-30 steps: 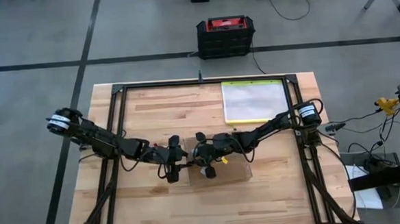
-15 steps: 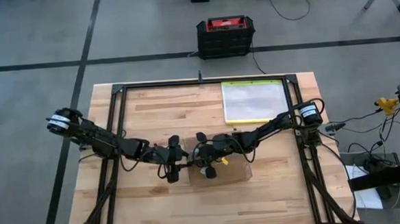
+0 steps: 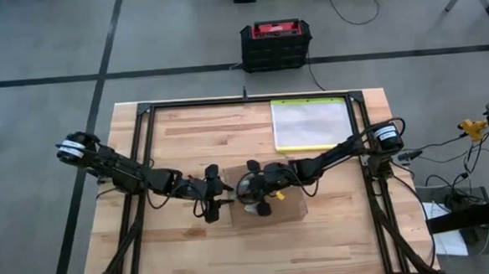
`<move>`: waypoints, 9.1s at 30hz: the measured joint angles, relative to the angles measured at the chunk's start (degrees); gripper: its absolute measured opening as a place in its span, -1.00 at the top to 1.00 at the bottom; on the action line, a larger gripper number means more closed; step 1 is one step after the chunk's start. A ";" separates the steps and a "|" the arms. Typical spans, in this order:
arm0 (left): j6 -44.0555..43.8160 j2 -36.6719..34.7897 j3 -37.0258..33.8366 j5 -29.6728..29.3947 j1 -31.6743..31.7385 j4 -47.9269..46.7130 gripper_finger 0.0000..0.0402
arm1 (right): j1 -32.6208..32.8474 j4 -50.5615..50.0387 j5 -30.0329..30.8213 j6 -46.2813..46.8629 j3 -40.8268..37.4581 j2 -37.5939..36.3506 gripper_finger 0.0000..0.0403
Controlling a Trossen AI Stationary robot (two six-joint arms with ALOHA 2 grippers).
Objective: Unpack boxes
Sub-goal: Open the brown box using the gray cutter
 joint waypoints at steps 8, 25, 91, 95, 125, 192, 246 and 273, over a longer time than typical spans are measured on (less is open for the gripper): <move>-0.09 0.00 0.04 0.15 0.00 -0.31 0.20 | 0.37 0.13 0.61 1.55 -5.12 -4.94 0.79; -0.74 0.00 0.04 0.37 0.00 -0.63 0.20 | 1.79 -0.56 2.94 7.42 -18.31 -18.64 0.79; -1.85 0.04 0.00 -0.55 -0.02 -0.85 0.29 | 0.85 -5.05 1.66 5.20 -12.38 -12.71 0.80; -2.01 0.04 0.00 -0.57 -0.04 -0.88 0.28 | 0.85 -5.16 1.82 5.78 -15.30 -15.81 0.80; 12.00 -3.39 15.80 -0.55 0.15 -2.19 0.27 | 2.51 -1.63 4.10 11.60 -27.44 -26.69 0.80; -9.72 15.84 13.29 0.78 1.21 -1.79 0.26 | 8.89 -29.92 10.15 15.49 -29.41 -51.92 0.80; -7.01 -18.98 6.93 -15.96 -1.33 -25.94 0.41 | -5.42 -21.45 21.76 18.59 -13.69 -25.92 0.80; 7.25 9.41 9.50 8.00 19.08 2.17 0.41 | 0.74 -5.38 36.89 28.81 -7.24 -9.40 0.80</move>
